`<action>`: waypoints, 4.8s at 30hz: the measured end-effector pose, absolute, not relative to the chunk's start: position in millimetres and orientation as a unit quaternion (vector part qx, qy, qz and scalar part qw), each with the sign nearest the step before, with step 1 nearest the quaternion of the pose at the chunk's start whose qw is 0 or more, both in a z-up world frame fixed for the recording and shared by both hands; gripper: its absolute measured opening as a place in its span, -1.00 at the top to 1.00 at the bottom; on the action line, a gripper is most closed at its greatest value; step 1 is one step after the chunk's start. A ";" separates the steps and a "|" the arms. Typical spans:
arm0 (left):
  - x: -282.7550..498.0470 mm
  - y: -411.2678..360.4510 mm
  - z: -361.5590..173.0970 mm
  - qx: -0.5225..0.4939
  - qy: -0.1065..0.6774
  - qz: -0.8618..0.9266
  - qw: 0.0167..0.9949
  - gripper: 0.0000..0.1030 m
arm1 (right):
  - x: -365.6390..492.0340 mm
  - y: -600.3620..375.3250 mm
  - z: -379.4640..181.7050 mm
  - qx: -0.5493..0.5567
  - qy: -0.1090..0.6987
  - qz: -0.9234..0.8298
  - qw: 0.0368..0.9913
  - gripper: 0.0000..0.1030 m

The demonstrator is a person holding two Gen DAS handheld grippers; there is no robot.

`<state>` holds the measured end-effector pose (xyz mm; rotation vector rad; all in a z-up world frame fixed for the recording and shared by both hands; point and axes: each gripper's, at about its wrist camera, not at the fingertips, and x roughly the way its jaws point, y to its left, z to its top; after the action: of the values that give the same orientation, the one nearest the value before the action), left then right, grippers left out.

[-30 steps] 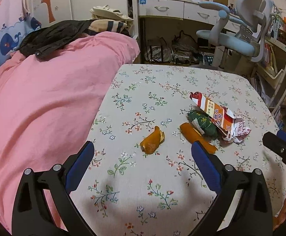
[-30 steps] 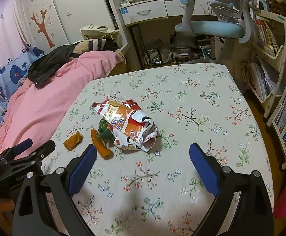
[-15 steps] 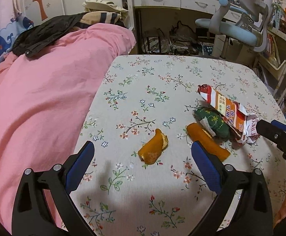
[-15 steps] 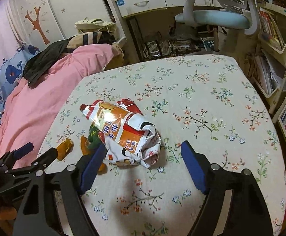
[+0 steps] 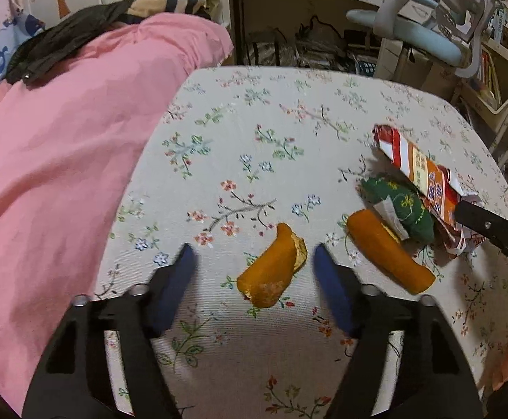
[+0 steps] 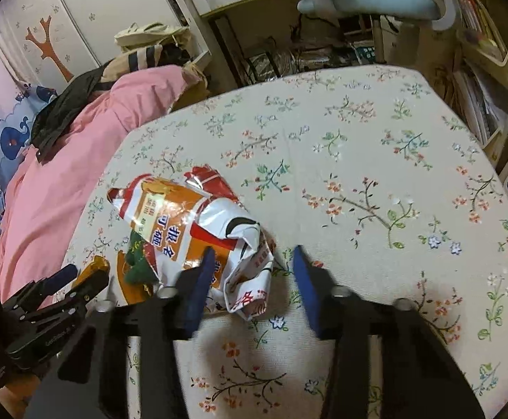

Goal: Collect trash
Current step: 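Grasp the orange snack wrapper with the right gripper while the left gripper grasps an orange snack piece, then carry the wrapper and snack piece down over the yellow bin with both grippers, then open the right gripper to drop the wrapper while the left gripper releases the snack piece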

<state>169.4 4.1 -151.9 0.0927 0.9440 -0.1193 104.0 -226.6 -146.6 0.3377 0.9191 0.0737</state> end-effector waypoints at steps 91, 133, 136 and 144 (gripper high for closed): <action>-118.1 -1.2 -74.4 0.057 0.338 -0.123 0.931 0.65 | -175.0 -167.7 -128.2 0.013 0.447 0.126 0.886 0.82; -163.0 -17.7 -104.6 0.066 0.387 -0.161 0.906 0.06 | -185.9 -198.0 -126.4 0.092 0.434 0.105 0.890 -0.13; -162.8 -17.4 -104.6 0.066 0.386 -0.157 0.907 -0.09 | -186.0 -199.9 -125.7 0.095 0.431 0.104 0.891 -0.15; -162.7 -15.9 -103.4 0.063 0.383 -0.149 0.910 -0.23 | -186.8 -201.8 -124.9 0.098 0.426 0.101 0.894 -0.17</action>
<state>-162.7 -15.9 -103.4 0.1295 0.7896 -0.3071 -186.8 -201.8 -124.9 0.2031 0.8839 0.2092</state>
